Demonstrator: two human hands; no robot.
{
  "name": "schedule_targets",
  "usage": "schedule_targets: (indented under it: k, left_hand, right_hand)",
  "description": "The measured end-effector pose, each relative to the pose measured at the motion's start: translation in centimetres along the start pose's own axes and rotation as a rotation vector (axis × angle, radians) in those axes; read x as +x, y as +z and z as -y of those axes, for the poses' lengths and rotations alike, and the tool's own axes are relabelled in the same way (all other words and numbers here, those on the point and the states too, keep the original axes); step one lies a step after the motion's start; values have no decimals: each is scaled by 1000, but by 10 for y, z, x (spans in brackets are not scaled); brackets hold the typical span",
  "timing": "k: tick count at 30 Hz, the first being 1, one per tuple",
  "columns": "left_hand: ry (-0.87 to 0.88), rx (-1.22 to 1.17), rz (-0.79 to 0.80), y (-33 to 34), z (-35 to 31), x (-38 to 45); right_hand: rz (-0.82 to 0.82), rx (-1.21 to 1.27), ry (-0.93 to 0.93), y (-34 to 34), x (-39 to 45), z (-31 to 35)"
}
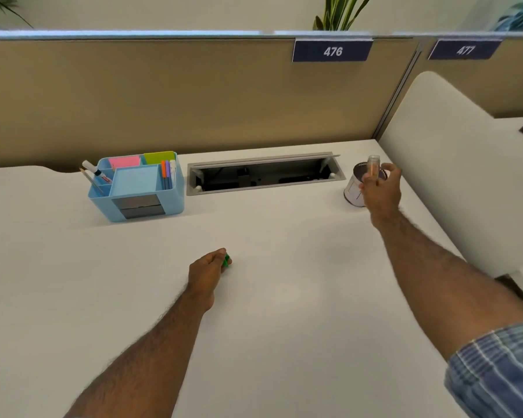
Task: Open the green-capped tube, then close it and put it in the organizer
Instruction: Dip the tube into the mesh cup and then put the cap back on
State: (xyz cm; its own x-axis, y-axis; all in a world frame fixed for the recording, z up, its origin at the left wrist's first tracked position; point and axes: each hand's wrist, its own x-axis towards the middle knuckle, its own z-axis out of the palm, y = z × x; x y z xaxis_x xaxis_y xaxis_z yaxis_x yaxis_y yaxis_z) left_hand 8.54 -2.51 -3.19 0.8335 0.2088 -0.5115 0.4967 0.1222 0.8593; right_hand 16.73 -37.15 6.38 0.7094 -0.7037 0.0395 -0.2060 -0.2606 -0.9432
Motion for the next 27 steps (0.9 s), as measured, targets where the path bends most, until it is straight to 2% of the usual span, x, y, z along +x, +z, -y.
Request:
schedule_targets:
  k: [7, 16, 21, 27]
  left_hand:
    - [21, -17, 17, -3, 5, 4]
    - [40, -30, 28, -3, 13, 13]
    - [51, -31, 26, -2, 11, 10]
    - [48, -12, 27, -2, 11, 8]
  right_hand:
    - [-8, -370, -54, -21, 39, 7]
    - [57, -576, -56, -27, 59, 5]
    - [236, -825, -83, -24, 69, 11]
    - [309, -951, -93, -23, 78, 22]
